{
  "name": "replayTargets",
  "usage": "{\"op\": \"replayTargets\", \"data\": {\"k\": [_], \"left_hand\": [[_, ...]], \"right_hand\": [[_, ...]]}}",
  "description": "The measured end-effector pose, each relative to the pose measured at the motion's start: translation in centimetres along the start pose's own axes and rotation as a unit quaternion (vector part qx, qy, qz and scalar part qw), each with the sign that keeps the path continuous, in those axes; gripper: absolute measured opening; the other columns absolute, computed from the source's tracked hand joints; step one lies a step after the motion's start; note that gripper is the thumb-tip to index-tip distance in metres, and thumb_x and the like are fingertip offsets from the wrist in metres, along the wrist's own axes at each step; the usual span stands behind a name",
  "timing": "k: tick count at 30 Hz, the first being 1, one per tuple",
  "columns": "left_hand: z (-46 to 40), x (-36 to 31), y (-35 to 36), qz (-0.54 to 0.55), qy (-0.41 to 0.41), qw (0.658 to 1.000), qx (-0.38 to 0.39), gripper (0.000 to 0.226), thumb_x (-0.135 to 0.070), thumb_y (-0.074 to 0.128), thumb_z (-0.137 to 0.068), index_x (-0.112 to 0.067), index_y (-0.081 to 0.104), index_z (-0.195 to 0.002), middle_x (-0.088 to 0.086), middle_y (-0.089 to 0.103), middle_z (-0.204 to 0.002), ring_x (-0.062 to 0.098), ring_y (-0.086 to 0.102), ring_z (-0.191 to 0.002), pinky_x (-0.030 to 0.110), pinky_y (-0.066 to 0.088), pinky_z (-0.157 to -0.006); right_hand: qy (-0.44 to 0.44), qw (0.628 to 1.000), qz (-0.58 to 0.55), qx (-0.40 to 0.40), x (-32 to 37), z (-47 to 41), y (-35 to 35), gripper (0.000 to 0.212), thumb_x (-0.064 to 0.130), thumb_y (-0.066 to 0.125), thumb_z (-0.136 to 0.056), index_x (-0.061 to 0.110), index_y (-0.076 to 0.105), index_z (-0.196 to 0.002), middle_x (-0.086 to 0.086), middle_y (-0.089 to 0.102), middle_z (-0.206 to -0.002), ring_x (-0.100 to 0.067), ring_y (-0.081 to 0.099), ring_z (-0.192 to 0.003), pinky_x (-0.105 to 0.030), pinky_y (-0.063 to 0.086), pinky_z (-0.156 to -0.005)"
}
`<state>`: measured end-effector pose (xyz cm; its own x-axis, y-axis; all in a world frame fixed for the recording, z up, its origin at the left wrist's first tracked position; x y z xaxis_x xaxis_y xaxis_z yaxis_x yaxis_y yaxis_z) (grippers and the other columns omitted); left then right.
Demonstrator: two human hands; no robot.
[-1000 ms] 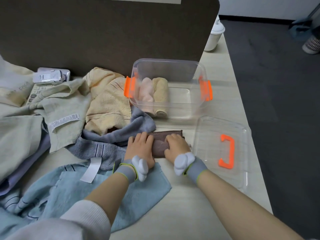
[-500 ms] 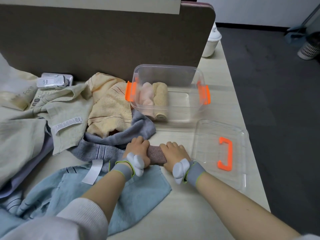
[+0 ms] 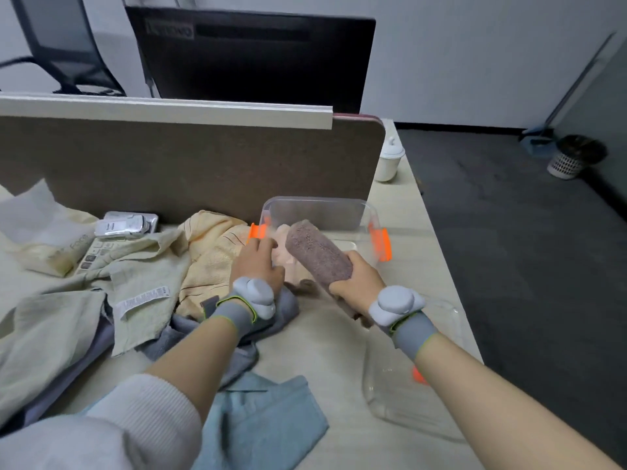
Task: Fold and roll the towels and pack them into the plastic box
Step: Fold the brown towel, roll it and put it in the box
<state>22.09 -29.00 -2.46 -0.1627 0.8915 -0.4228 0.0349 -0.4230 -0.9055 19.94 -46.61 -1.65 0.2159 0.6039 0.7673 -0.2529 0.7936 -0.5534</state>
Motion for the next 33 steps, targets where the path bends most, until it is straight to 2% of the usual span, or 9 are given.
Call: {"op": "replayTargets", "data": {"k": [10,15,16,17,18,21,23,28,33], "left_hand": [[-6.2,-1.2,0.4,-0.077,-0.043,0.996,0.019,0.031,-0.026,0.046,-0.092,-0.017,0.050,-0.121,0.008,0.046,-0.129,0.029,0.047,-0.119,0.037,0.038,-0.093],[-9.0,0.0,1.8,-0.058,-0.066,0.996,0.016,0.030,-0.024,0.048,-0.091,-0.015,0.053,-0.120,0.009,0.042,-0.131,0.030,0.046,-0.119,0.038,0.039,-0.092],[-9.3,0.2,2.0,-0.053,-0.065,0.996,0.014,0.030,-0.024,0.048,-0.091,-0.014,0.053,-0.120,0.010,0.041,-0.132,0.031,0.047,-0.118,0.038,0.040,-0.091],[-9.5,0.0,1.9,-0.046,-0.059,0.997,0.004,0.030,-0.022,0.049,-0.091,-0.013,0.054,-0.120,0.010,0.040,-0.132,0.032,0.047,-0.117,0.038,0.041,-0.090],[-9.8,0.1,2.1,-0.040,-0.058,0.997,-0.002,0.030,-0.020,0.049,-0.091,-0.011,0.055,-0.119,0.011,0.040,-0.132,0.033,0.048,-0.115,0.038,0.042,-0.089],[-10.1,0.2,2.4,-0.022,-0.068,0.997,-0.019,0.027,-0.013,0.050,-0.089,-0.007,0.057,-0.114,0.012,0.038,-0.130,0.034,0.048,-0.112,0.039,0.041,-0.087],[-10.1,0.3,2.7,-0.025,-0.072,0.997,-0.022,0.025,-0.011,0.049,-0.088,-0.007,0.056,-0.112,0.012,0.038,-0.130,0.034,0.047,-0.111,0.038,0.041,-0.085],[-10.1,0.3,2.8,-0.036,-0.065,0.997,-0.030,0.026,-0.008,0.049,-0.087,-0.007,0.057,-0.112,0.012,0.038,-0.130,0.034,0.048,-0.110,0.039,0.041,-0.083],[-10.2,0.4,3.0,-0.036,-0.064,0.997,-0.027,0.027,-0.005,0.050,-0.085,-0.004,0.058,-0.111,0.013,0.038,-0.131,0.035,0.049,-0.109,0.039,0.042,-0.082]], "right_hand": [[0.105,0.984,0.112,-0.094,1.8,-7.2,-4.0,0.044,0.016,0.052,-0.089,0.006,0.036,-0.129,-0.017,0.046,-0.132,-0.035,0.052,-0.117,-0.038,0.045,-0.098],[0.117,0.968,0.219,0.017,1.7,-11.5,-0.8,0.055,0.027,0.004,-0.100,0.001,0.031,-0.140,-0.008,0.043,-0.126,-0.010,0.044,-0.100,-0.020,0.024,-0.055],[0.134,0.970,0.199,0.029,1.4,-12.3,0.2,0.063,0.017,-0.007,-0.093,0.002,0.029,-0.142,-0.007,0.041,-0.133,-0.008,0.048,-0.109,-0.021,0.043,-0.077],[0.163,0.976,0.135,0.044,0.7,-12.9,0.8,0.058,0.006,0.007,-0.091,0.002,0.025,-0.145,-0.009,0.035,-0.145,-0.008,0.040,-0.129,-0.041,0.028,-0.109],[0.178,0.972,0.122,0.091,-0.2,-14.1,1.8,0.055,0.005,0.018,-0.092,0.001,0.025,-0.146,-0.013,0.032,-0.149,-0.010,0.035,-0.136,-0.029,0.029,-0.109],[0.233,0.947,0.121,0.188,-1.5,-15.0,3.1,0.027,0.021,0.031,-0.095,0.007,0.055,-0.100,-0.013,0.073,-0.080,-0.007,0.063,-0.078,-0.021,0.039,-0.077],[0.187,0.949,0.174,0.184,-2.5,-16.0,3.5,0.027,0.021,0.037,-0.095,0.022,0.041,-0.068,0.008,0.056,-0.050,-0.014,0.052,-0.065,-0.018,0.035,-0.065],[0.124,0.935,0.281,0.179,0.2,-14.5,1.6,0.018,0.038,0.041,-0.093,0.029,0.054,-0.101,0.001,0.050,-0.136,-0.015,0.043,-0.131,-0.024,0.031,-0.110],[0.130,0.935,0.325,0.052,0.7,-15.1,1.6,0.052,0.025,0.051,-0.094,0.005,0.030,-0.137,-0.013,0.038,-0.141,-0.025,0.041,-0.132,-0.030,0.036,-0.105]]}}
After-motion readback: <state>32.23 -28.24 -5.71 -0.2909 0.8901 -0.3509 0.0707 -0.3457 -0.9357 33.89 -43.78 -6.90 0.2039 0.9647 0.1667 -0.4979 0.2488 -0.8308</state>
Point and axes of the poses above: each hand's wrist, its own z-axis away from the middle knuckle, its own y-axis out of the palm, x = y × z, the point moved 4 cm from there along -z, towards the middle knuckle
